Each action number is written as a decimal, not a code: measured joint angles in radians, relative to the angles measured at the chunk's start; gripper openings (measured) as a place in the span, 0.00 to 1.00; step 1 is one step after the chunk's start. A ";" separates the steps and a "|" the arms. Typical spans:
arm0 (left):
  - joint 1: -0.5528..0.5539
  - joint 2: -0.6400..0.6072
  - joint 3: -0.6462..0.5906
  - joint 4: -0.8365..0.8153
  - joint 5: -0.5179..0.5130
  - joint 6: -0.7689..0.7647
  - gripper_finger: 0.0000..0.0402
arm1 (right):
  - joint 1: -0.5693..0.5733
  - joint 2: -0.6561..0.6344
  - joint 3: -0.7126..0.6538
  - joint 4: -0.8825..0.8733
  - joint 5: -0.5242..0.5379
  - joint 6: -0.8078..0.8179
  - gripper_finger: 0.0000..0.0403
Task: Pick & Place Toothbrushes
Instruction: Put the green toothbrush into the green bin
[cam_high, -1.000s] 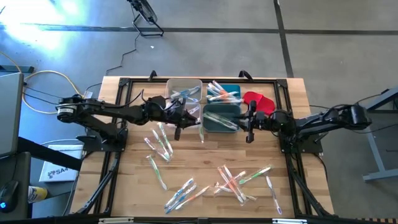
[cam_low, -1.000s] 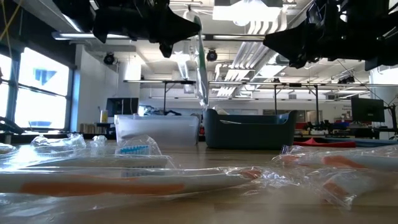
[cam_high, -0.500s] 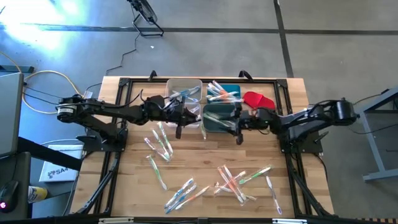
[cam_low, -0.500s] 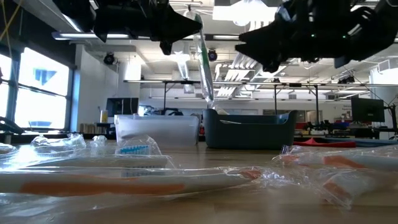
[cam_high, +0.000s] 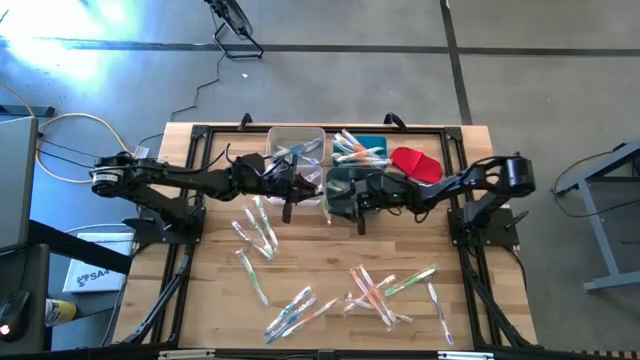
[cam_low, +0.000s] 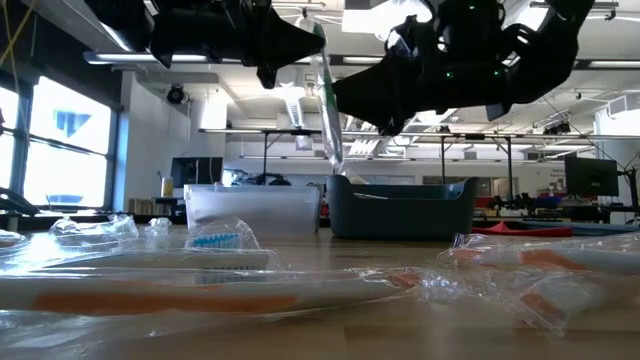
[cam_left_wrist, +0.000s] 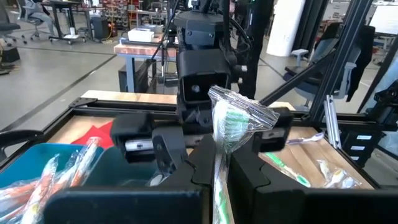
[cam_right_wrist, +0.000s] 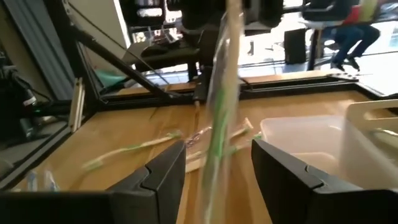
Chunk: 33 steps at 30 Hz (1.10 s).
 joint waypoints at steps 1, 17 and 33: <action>0.000 0.000 0.000 -0.002 0.000 0.000 0.04 | 0.000 0.014 0.012 -0.001 -0.007 0.002 0.44; 0.000 0.000 0.000 -0.016 0.001 0.000 0.04 | 0.000 0.065 0.077 -0.029 -0.032 0.020 0.23; 0.000 -0.001 0.000 -0.022 0.003 0.000 0.04 | 0.000 0.065 0.077 -0.026 -0.028 0.016 0.05</action>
